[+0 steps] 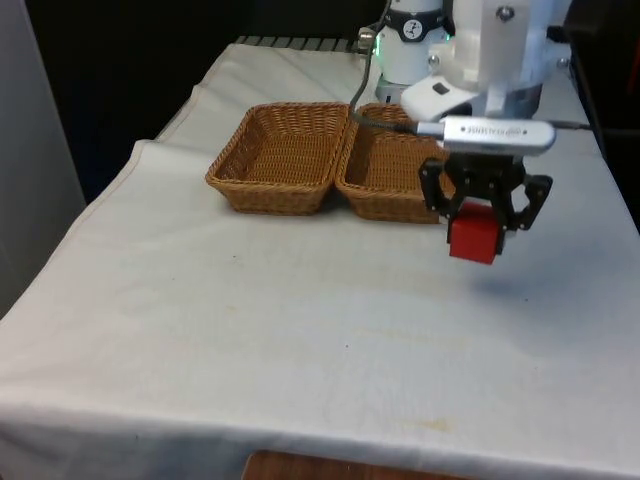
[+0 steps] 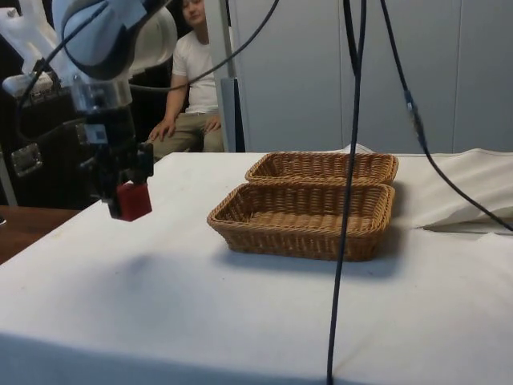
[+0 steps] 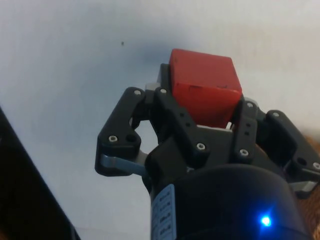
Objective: Pick up the red cube and place it into the right basket.
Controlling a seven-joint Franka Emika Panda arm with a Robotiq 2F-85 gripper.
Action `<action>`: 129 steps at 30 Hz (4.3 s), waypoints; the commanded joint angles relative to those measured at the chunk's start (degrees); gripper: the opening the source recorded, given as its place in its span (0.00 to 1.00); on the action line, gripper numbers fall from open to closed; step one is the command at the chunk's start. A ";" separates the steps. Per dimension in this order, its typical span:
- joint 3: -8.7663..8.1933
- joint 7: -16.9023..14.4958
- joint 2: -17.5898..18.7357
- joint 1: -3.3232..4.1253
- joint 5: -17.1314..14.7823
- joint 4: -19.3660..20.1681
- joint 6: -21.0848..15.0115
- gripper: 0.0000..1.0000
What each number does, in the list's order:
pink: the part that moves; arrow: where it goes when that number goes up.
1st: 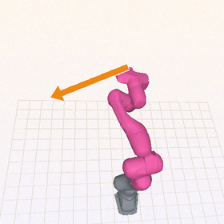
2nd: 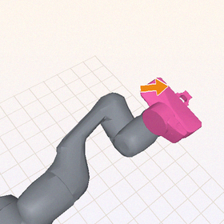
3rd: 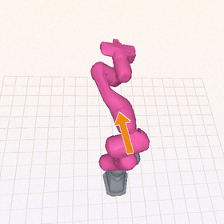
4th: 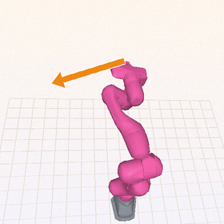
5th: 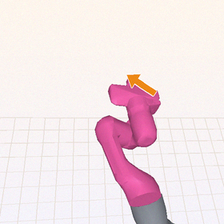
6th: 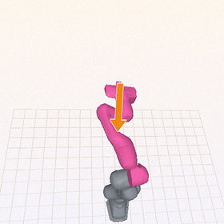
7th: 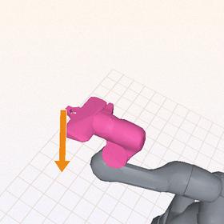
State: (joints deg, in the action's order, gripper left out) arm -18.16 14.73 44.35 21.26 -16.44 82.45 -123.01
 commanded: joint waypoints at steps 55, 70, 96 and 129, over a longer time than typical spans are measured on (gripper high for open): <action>-1.20 -5.04 -27.44 0.29 5.90 33.52 -8.82 0.03; -3.50 -9.68 -30.71 -0.52 5.50 41.77 -13.92 0.03; -10.26 -19.54 -34.21 -2.23 5.50 51.28 -18.16 0.03; -18.33 -32.14 -29.56 -4.13 2.64 54.20 -22.46 0.03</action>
State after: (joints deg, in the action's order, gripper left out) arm -36.96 -16.73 15.01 17.53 -13.06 136.31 -144.61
